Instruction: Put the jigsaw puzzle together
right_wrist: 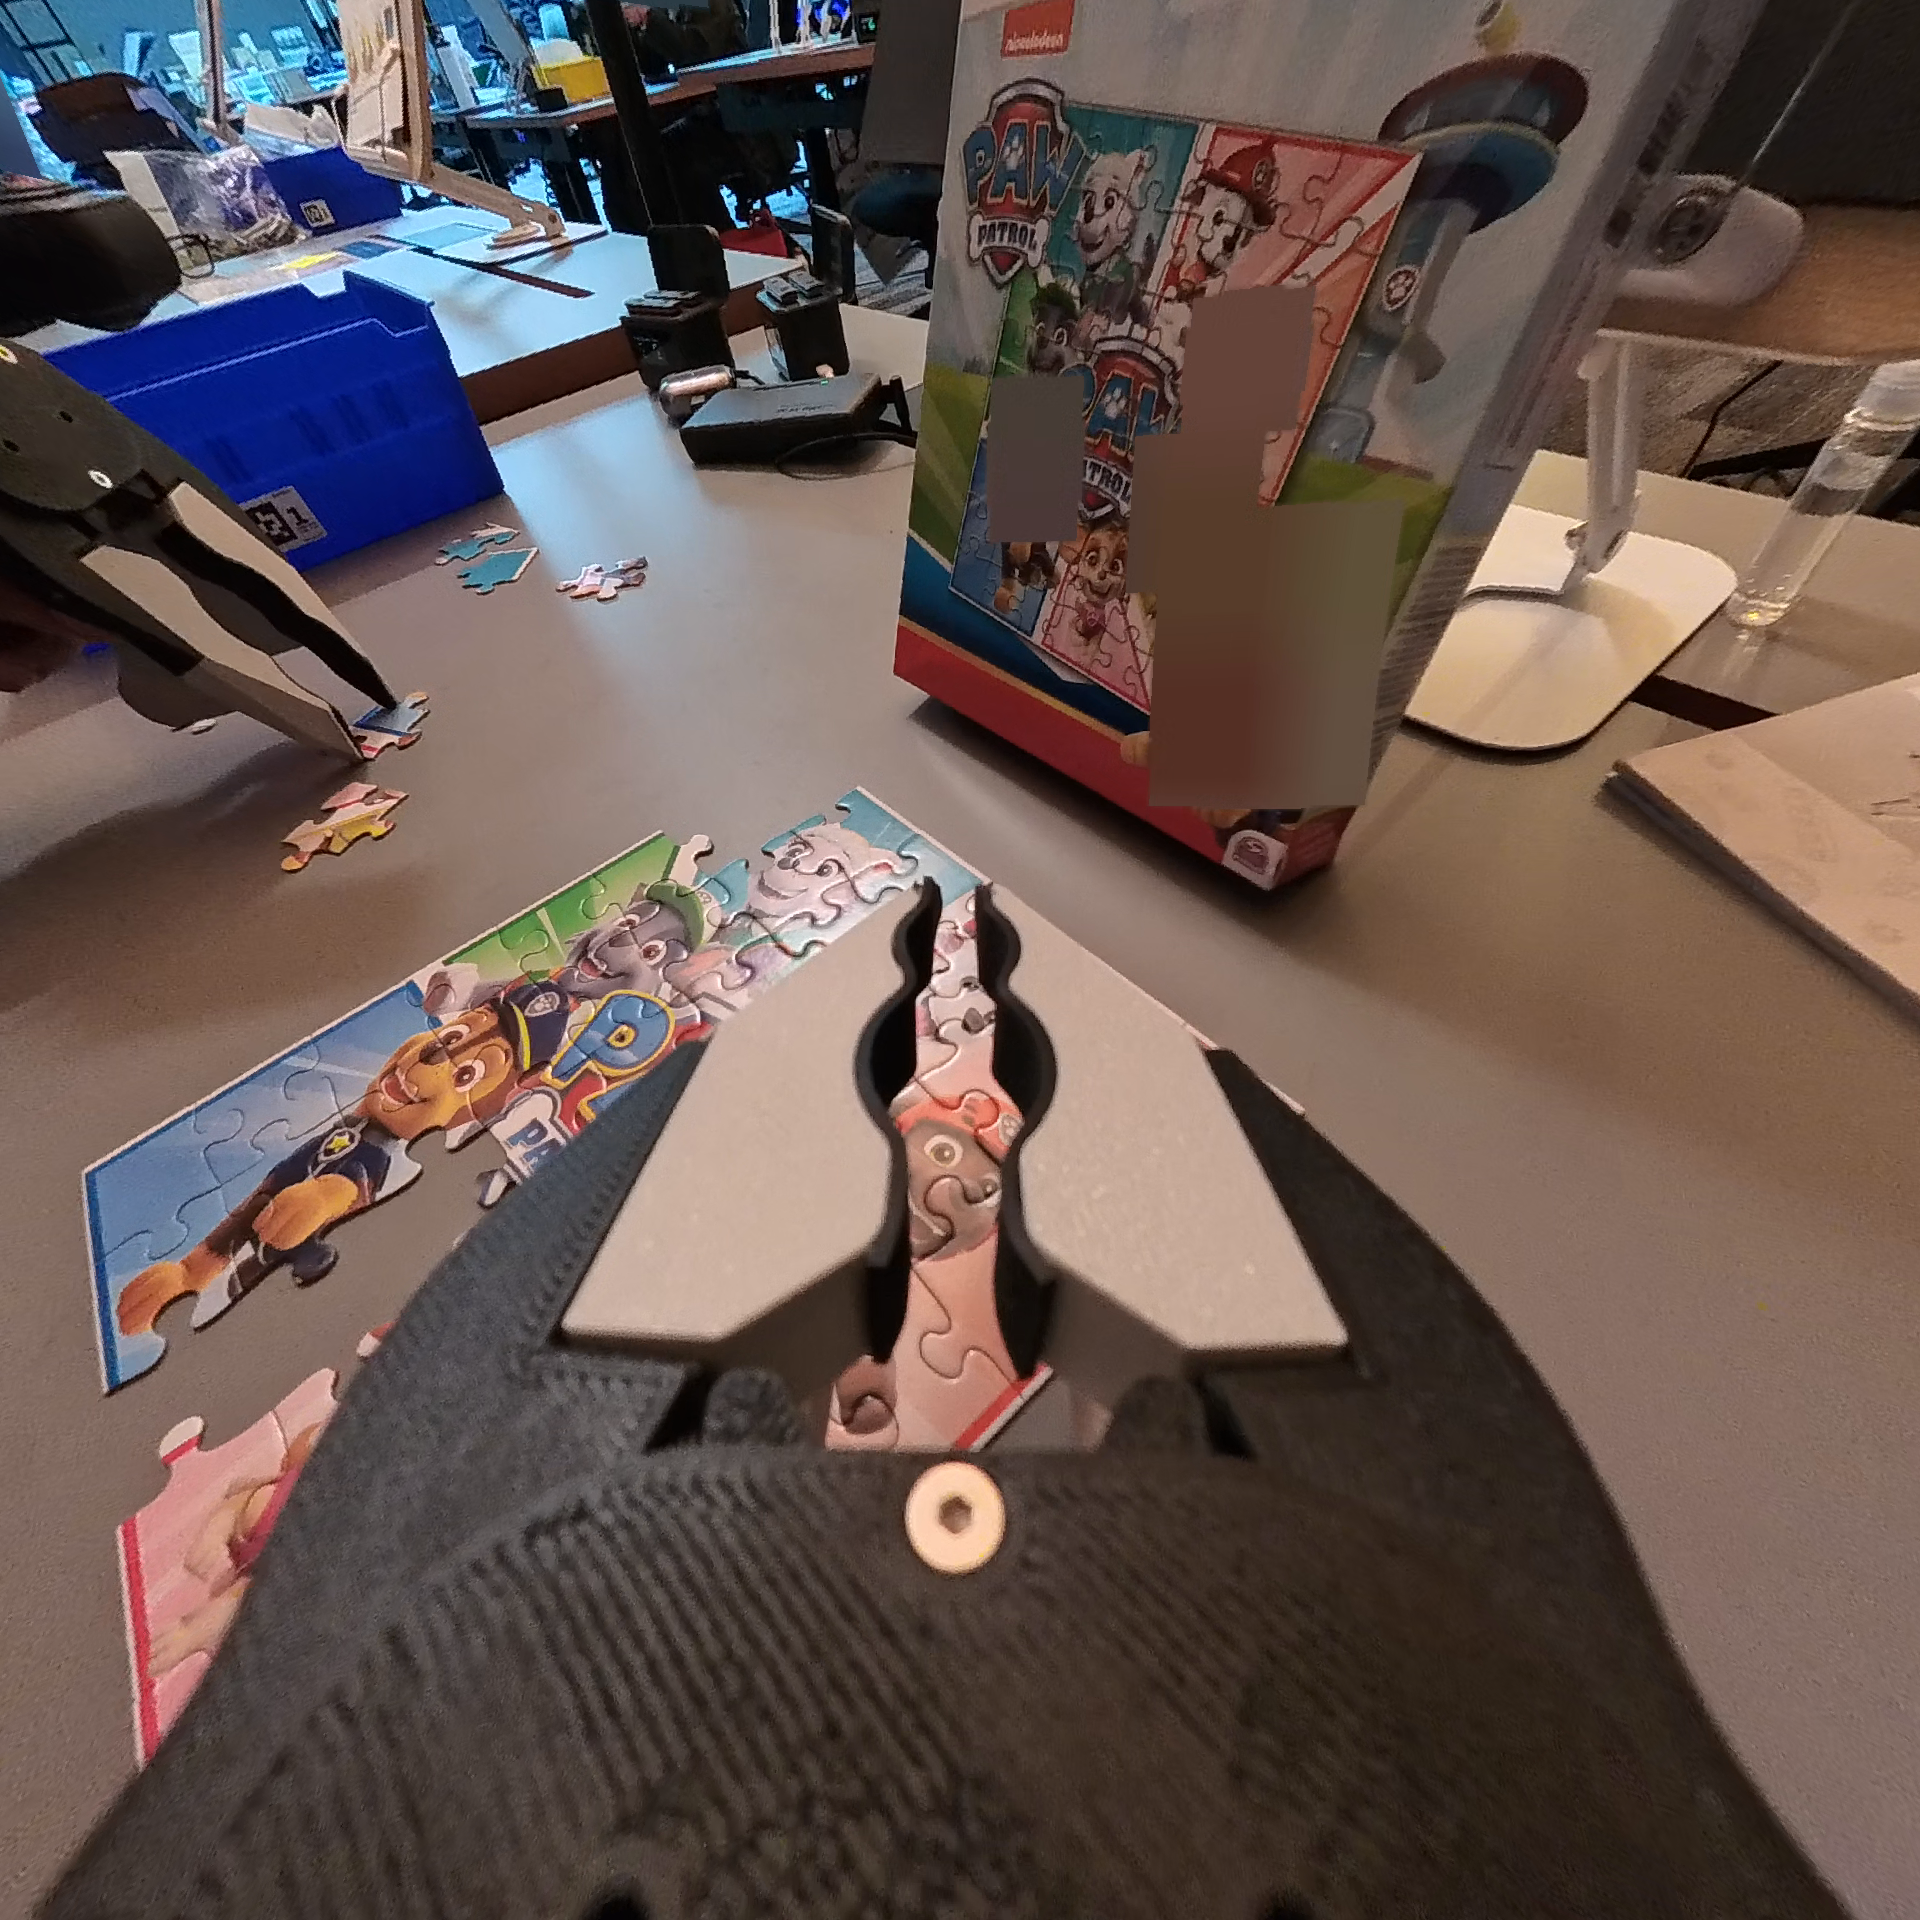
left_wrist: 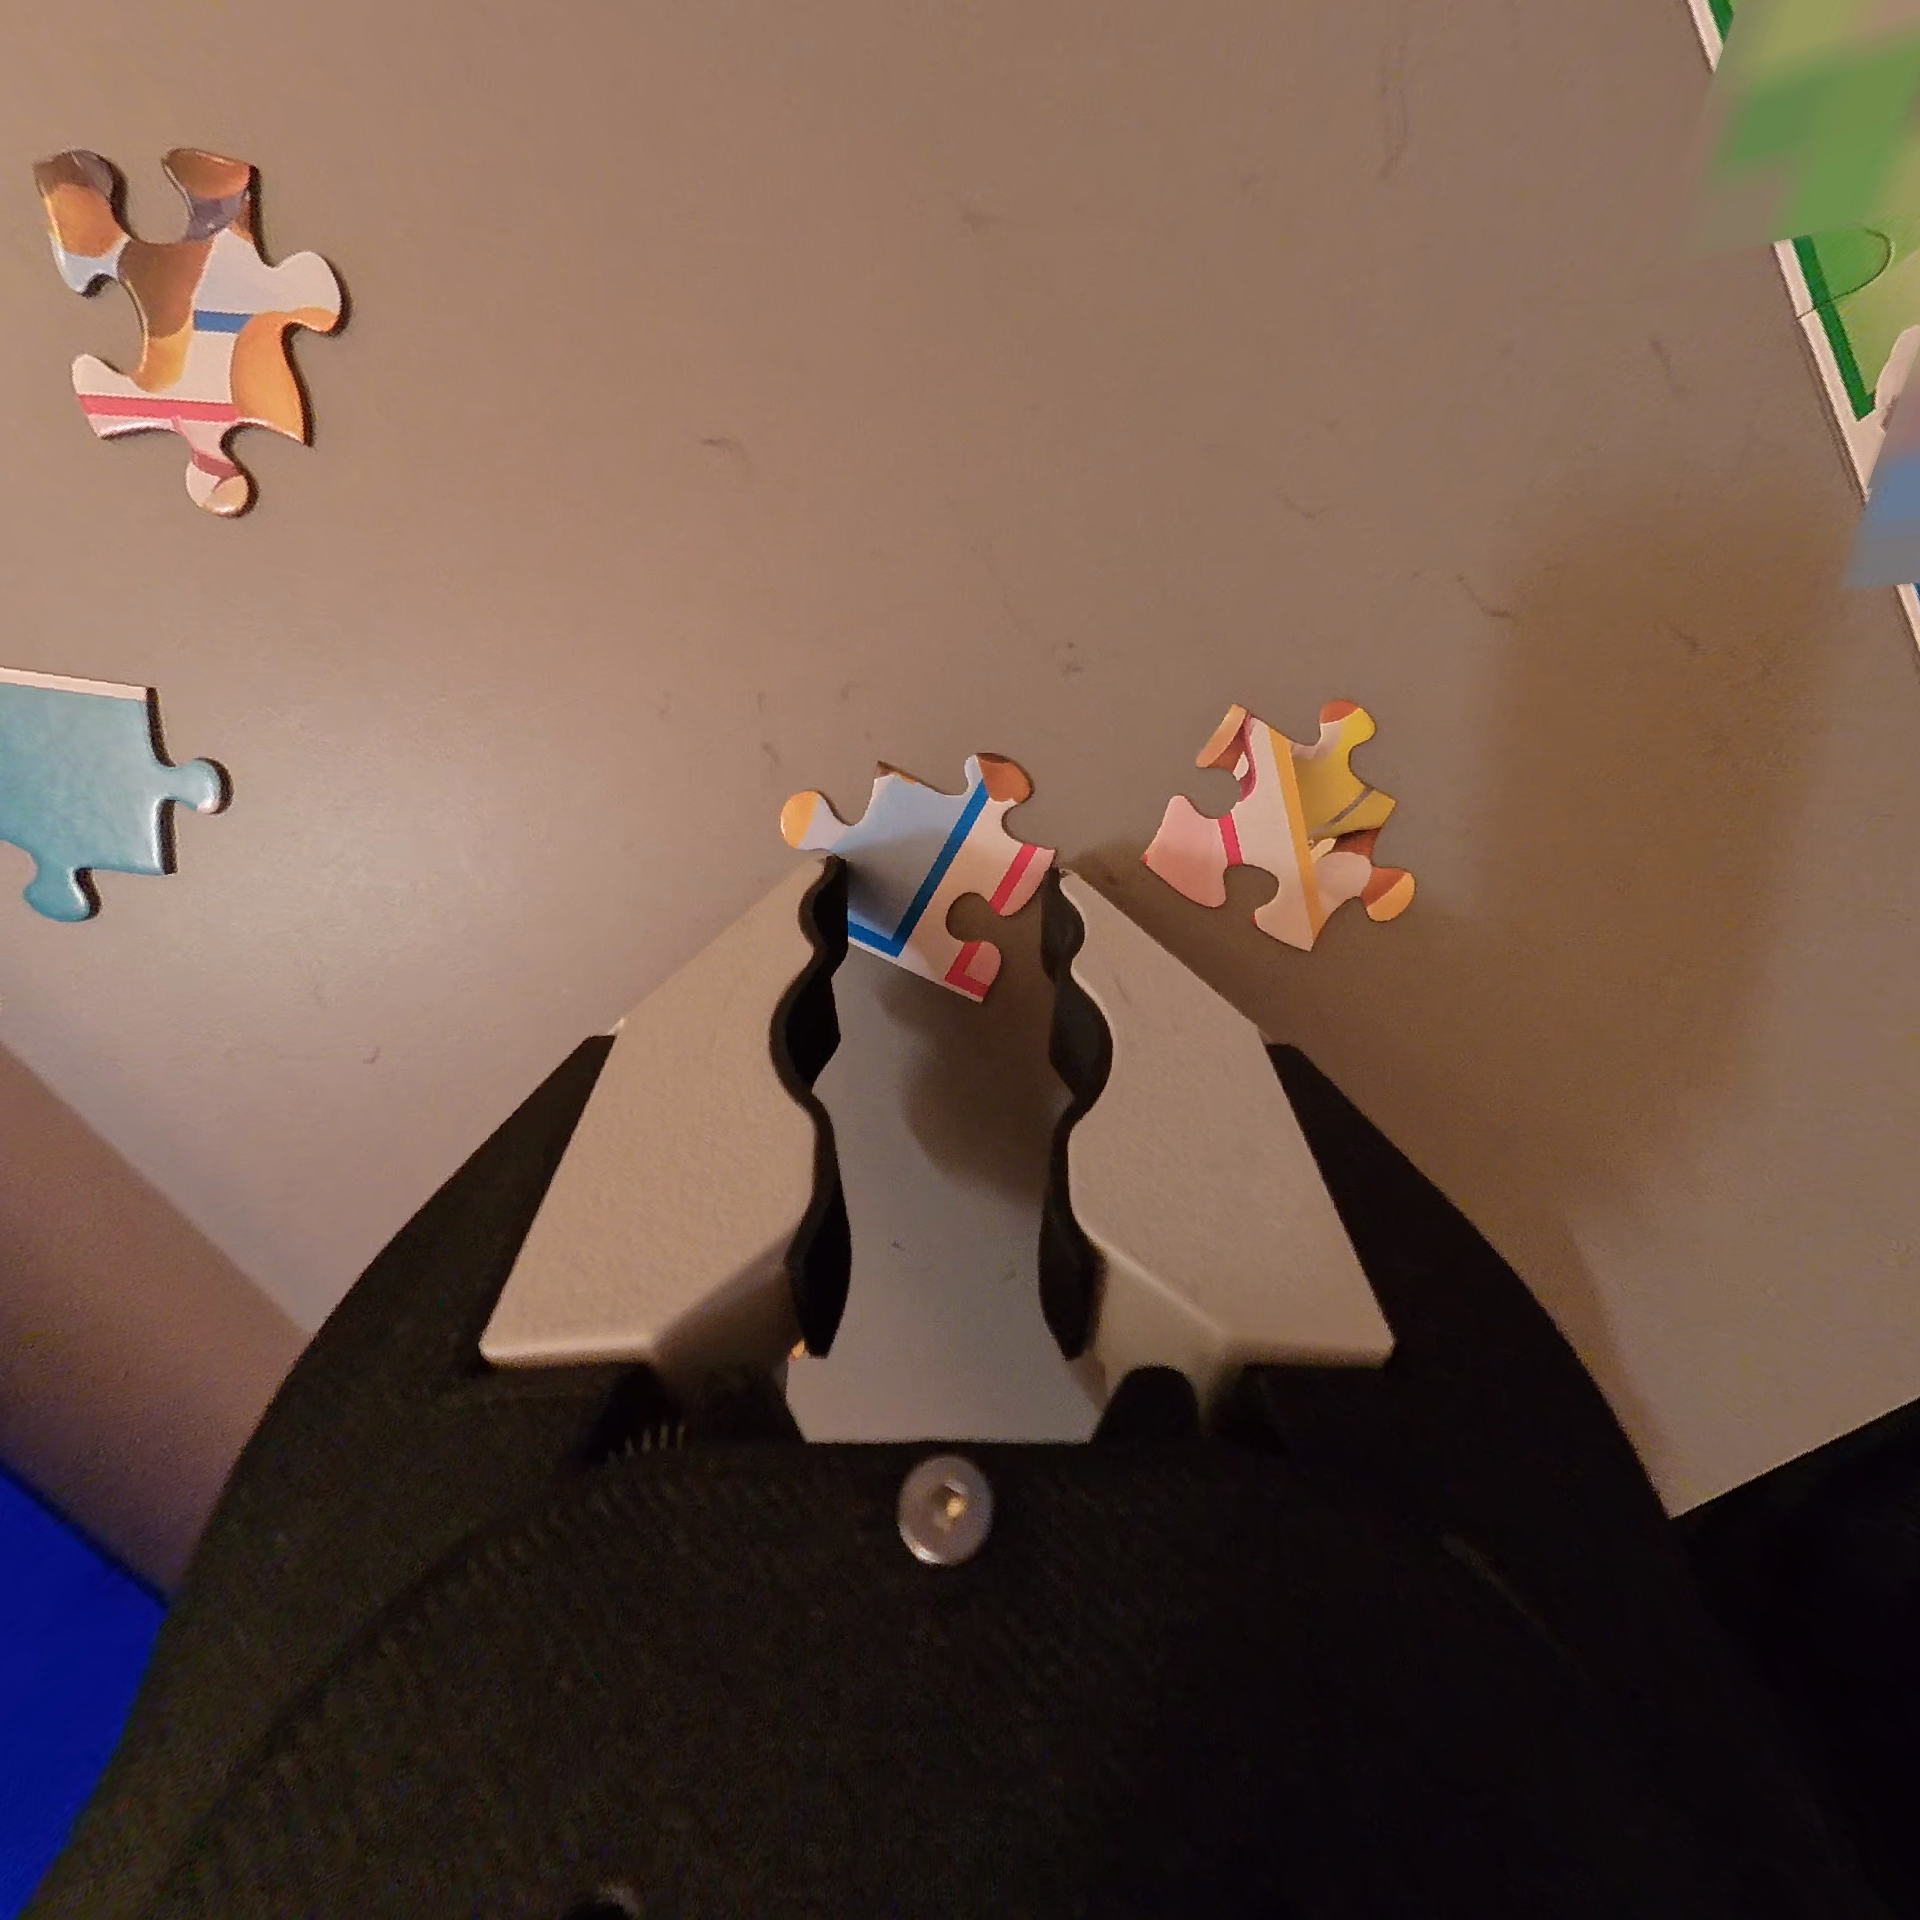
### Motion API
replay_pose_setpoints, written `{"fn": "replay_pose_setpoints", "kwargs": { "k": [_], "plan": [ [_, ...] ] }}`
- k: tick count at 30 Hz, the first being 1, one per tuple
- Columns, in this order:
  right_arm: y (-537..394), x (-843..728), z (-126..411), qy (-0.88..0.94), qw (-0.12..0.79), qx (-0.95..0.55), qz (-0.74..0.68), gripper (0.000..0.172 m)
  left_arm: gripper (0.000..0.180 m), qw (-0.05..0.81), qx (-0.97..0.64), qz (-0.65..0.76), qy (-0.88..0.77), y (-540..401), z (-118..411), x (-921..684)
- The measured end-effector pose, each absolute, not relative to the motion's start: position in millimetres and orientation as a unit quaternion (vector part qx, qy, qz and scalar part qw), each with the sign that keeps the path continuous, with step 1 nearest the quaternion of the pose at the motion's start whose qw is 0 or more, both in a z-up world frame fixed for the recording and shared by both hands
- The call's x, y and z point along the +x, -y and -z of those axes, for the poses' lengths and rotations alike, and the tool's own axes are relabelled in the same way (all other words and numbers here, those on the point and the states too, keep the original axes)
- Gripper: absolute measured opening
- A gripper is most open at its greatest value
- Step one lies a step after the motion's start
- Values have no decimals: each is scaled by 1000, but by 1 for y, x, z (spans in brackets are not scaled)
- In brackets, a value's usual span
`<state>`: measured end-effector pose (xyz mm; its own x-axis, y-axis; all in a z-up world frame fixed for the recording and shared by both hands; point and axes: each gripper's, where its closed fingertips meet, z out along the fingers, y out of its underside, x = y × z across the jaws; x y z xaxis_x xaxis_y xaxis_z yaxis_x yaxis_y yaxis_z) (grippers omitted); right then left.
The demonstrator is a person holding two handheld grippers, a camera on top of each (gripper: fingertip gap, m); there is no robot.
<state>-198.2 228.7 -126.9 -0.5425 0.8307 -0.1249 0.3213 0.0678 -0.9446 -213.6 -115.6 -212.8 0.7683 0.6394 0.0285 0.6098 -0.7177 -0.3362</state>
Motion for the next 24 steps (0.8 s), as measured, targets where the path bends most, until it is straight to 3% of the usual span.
{"fn": "replay_pose_setpoints", "kwargs": {
  "k": [24],
  "plan": [
    [-231, -198, 125, 693, 245, -415, -536, 6, 36, 222, -927, -47, 298, 96, 184, -203]
  ]
}}
